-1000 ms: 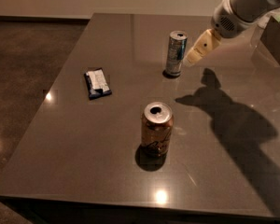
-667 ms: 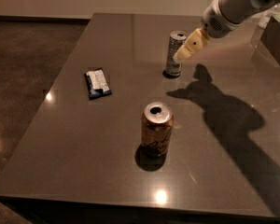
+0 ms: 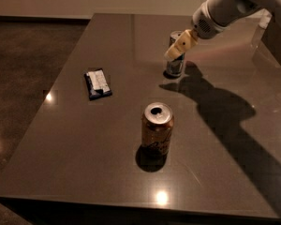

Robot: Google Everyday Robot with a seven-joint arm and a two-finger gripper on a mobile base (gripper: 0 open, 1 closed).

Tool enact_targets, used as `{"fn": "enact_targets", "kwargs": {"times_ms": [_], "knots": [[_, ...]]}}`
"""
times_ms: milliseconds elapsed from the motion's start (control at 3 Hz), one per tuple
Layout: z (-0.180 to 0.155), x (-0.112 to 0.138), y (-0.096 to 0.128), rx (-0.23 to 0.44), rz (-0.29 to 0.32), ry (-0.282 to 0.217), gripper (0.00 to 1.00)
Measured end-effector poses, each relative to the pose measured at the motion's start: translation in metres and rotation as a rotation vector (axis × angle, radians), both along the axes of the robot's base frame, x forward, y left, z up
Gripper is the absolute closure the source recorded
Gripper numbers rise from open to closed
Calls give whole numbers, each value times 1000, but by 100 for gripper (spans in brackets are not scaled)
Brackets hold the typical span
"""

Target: Move redbull can near rxbar blueberry

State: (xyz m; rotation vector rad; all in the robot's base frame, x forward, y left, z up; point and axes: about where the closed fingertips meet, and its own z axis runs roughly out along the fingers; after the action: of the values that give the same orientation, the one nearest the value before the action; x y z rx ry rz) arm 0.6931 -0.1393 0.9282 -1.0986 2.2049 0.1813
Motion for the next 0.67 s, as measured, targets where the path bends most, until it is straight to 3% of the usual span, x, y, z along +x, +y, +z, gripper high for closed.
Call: {"fn": "enact_targets", "kwargs": {"times_ms": [667], "knots": [[5,-5,25,51,66,6,59]]}}
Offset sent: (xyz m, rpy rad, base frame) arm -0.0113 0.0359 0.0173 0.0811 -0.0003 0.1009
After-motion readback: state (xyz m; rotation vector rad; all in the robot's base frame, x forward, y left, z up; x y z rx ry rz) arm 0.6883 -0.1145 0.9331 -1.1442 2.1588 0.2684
